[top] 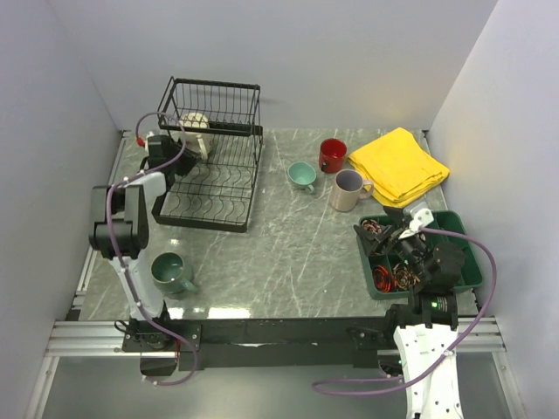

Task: Load the cups into the dish rack

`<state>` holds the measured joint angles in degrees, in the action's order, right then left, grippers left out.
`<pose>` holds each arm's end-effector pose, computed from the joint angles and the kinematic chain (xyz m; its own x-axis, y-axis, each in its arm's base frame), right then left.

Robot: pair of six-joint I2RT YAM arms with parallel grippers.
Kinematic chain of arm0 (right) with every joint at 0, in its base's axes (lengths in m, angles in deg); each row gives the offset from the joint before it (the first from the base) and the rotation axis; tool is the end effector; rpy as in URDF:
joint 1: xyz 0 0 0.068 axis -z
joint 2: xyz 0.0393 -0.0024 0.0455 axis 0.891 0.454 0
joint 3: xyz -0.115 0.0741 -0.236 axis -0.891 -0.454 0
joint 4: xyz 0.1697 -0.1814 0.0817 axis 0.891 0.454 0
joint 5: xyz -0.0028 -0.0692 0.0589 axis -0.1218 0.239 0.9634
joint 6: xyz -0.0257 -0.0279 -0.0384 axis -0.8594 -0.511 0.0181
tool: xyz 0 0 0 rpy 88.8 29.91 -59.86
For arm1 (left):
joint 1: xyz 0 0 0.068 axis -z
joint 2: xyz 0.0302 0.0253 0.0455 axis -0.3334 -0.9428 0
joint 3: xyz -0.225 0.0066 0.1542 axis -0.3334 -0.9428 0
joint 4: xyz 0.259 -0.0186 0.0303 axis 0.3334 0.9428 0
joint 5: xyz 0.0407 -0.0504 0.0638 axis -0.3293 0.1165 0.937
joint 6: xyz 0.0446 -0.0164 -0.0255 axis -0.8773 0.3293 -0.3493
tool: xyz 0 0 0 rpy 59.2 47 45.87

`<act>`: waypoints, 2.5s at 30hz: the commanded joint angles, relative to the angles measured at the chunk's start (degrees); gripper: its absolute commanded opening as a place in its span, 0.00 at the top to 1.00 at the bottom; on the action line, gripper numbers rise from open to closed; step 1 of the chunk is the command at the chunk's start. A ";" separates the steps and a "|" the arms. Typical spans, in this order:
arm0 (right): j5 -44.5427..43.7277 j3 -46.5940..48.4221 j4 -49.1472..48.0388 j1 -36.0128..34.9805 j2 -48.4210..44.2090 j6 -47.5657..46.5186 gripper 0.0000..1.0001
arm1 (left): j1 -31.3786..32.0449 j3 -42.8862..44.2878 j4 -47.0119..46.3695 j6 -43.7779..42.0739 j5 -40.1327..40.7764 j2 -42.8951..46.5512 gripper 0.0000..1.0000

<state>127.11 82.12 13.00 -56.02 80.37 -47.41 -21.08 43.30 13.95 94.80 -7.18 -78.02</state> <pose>0.1063 0.0106 0.2871 0.1022 -0.0503 -0.9935 -0.5531 0.8272 -0.0988 0.4457 0.0074 0.1858 -0.3428 -0.8352 -0.4301 -0.3400 0.5371 -0.7720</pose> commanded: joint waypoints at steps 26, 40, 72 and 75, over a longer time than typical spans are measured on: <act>7.18 46.52 41.70 0.40 43.12 -16.56 0.00 | -0.68 -32.69 23.47 -30.91 -17.46 73.84 0.04; -13.02 80.72 56.49 -6.10 81.10 -20.00 0.05 | -0.59 -35.16 27.08 -33.64 -14.21 80.35 0.04; -17.97 91.98 59.66 -13.05 101.15 -58.93 0.21 | -0.68 -36.04 26.55 -32.76 -14.64 80.09 0.04; -15.94 94.26 62.11 -13.48 102.73 -60.86 0.23 | -0.68 -36.04 26.46 -32.67 -14.73 80.18 0.04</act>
<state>108.69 174.49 74.51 -69.24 181.96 -102.95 -21.78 7.39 41.84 62.43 -21.60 2.10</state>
